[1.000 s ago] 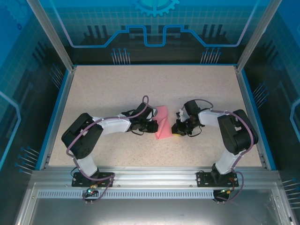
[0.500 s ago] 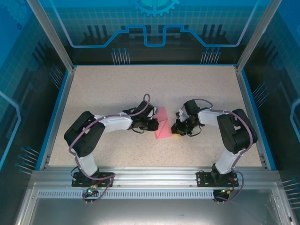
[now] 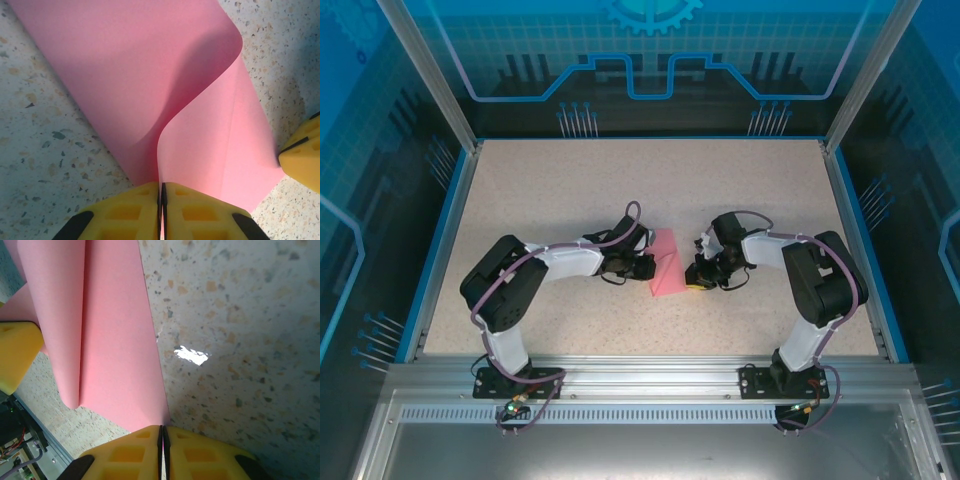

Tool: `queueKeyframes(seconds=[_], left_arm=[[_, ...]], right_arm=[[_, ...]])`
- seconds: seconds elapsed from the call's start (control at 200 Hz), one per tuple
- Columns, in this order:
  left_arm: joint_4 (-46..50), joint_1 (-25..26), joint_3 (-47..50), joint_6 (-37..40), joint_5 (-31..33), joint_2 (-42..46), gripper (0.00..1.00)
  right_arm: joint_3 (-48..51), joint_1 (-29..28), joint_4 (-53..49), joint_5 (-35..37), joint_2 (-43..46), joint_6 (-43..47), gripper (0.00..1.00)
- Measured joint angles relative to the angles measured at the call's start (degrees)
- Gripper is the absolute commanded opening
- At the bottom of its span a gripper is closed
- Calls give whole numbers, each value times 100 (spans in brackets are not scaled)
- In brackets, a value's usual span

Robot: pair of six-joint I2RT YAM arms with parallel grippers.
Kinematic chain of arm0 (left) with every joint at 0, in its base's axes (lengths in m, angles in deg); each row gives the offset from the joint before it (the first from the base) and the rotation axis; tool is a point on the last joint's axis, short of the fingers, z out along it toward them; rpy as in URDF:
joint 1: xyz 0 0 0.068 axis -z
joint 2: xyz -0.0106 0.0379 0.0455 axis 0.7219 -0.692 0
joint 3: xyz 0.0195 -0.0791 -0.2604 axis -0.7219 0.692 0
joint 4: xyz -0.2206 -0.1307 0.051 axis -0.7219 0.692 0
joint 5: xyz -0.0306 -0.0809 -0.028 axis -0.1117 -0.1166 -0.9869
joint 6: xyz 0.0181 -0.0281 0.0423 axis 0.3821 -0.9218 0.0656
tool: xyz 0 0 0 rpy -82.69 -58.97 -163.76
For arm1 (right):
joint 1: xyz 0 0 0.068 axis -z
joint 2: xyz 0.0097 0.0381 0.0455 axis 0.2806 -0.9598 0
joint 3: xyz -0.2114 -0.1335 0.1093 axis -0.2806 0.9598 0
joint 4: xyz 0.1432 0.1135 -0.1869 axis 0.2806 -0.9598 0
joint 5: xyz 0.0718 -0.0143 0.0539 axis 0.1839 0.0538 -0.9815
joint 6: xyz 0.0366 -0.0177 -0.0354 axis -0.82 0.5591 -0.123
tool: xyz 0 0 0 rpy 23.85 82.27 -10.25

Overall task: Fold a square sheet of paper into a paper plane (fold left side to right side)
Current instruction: Fold the triangle a second time at the center of the table.

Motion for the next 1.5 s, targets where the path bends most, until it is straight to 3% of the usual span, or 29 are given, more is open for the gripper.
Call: queueKeyframes(seconds=[1.175, 1.501], left_arm=[[-39, -7, -120, -2, -4, -221, 13], [-39, -7, -120, -2, -4, -221, 13]], right_arm=[[-13, 4, -17, -111, 107, 13, 14], [-638, -179, 608, -319, 149, -660, 13]])
